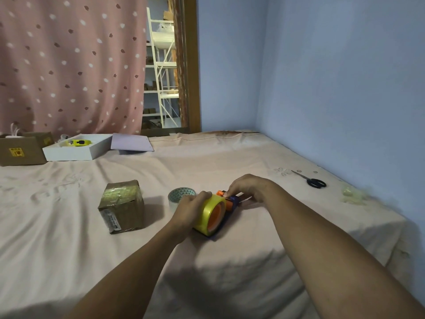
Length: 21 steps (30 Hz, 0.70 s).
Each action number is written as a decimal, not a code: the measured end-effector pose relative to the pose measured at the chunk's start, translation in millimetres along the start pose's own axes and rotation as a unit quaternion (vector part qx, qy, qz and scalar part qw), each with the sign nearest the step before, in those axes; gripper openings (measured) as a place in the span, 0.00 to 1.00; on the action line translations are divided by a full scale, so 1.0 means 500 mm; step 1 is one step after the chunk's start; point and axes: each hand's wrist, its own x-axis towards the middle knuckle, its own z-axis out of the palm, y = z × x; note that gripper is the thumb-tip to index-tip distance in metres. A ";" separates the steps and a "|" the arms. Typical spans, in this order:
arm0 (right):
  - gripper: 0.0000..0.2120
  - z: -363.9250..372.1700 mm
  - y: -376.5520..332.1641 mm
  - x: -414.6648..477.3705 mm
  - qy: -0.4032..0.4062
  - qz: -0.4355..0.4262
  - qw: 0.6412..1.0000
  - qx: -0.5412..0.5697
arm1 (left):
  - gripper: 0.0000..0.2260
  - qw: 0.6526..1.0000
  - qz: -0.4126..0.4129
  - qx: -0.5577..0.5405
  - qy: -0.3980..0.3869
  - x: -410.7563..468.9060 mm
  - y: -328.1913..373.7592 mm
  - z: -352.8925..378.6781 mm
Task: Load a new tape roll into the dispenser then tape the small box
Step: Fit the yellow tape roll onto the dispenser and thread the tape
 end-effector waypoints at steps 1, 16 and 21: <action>0.09 -0.004 0.008 0.001 -0.006 0.012 1.000 0.026 | 0.17 1.000 0.002 -0.002 -0.004 0.001 -0.002 -0.003; 0.15 -0.015 0.059 0.010 0.015 0.001 0.988 0.156 | 0.24 0.999 0.006 -0.025 -0.032 0.000 -0.016 -0.016; 0.14 -0.023 0.076 0.006 0.000 -0.017 0.985 0.172 | 0.19 0.999 0.013 0.021 -0.048 0.000 0.000 -0.021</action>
